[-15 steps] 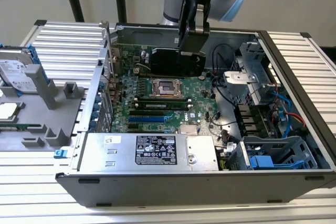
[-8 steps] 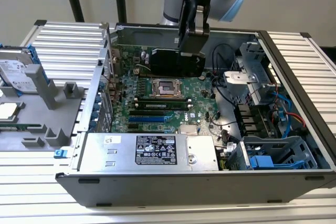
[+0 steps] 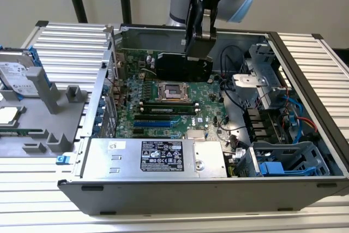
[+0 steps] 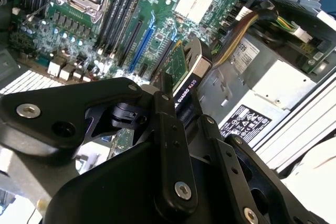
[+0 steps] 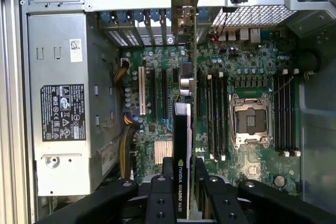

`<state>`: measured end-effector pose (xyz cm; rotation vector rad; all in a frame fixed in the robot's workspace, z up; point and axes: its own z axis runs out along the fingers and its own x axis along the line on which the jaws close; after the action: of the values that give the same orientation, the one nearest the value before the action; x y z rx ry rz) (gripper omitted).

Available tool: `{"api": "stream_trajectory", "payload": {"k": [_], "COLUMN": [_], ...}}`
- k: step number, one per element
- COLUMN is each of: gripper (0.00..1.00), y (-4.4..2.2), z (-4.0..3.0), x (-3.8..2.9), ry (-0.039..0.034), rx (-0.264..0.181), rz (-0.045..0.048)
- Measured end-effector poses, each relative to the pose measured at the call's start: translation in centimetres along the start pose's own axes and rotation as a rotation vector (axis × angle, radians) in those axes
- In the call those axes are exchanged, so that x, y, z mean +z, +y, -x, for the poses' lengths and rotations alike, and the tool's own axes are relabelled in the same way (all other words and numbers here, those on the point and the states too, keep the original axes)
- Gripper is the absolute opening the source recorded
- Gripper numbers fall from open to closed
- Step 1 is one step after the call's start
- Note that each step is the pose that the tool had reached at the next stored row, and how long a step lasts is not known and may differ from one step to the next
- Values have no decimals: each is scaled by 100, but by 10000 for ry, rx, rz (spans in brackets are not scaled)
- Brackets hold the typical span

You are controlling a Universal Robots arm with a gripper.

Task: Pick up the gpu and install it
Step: 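Insert the gpu into the slot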

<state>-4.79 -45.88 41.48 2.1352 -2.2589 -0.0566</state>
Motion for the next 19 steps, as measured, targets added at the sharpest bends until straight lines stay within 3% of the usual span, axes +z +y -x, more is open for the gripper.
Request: {"api": "stream_trajectory", "payload": {"k": [19], "gripper": [0], "y": [-4], "z": [0], "x": [89], "ry": [0], "rx": [0], "rz": [0]}}
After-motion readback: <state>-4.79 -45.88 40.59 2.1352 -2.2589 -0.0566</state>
